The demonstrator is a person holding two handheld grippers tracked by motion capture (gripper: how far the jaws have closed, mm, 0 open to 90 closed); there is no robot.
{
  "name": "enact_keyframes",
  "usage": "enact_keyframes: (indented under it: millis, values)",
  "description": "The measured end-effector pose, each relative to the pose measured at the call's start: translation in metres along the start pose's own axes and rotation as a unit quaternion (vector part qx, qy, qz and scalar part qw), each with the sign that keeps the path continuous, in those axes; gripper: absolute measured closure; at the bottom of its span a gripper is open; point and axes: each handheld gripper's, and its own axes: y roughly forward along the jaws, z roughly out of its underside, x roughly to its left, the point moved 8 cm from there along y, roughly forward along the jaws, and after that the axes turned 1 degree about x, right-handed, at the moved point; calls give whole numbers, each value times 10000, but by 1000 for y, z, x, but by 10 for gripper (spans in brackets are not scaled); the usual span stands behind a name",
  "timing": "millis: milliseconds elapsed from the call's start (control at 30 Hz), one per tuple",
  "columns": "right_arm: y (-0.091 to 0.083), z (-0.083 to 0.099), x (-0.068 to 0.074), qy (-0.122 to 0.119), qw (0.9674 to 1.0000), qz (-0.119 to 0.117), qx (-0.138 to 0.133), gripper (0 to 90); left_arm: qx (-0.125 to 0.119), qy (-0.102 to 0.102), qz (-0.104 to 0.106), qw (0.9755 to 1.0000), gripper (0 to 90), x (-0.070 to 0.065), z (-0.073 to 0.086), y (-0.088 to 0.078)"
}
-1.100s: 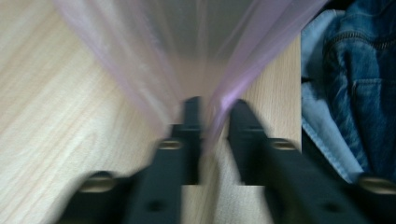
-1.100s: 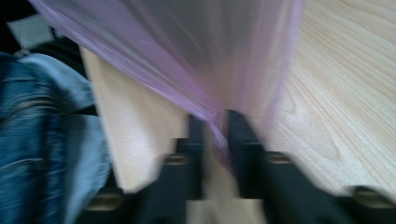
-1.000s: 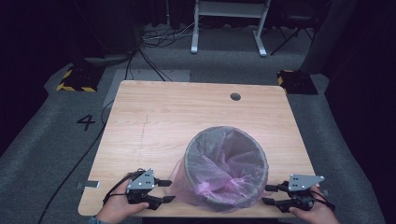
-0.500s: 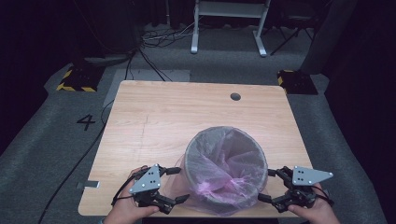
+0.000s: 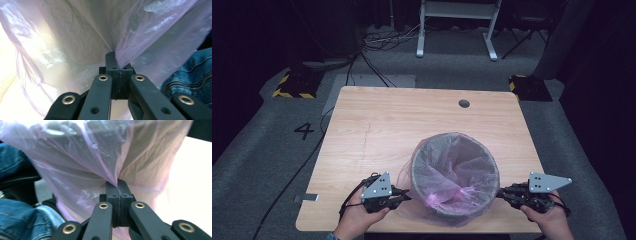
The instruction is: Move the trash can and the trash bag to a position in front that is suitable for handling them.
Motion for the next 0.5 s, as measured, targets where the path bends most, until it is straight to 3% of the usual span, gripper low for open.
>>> enact_keyframes:
  millis: [133,333,400,500]
  values:
    - [3,7,-6,117,9999,63,41,900,46,-148,27,9999,900,8,11,2]
    - [15,33,-14,331,9983,64,466,900,365,-245,-47,9990,900,16,30,9]
    - [18,42,-19,348,9971,180,655,900,534,-258,-172,9981,900,21,36,12]
    - [18,50,-25,430,9957,319,760,900,578,-371,-209,9974,900,26,42,13]
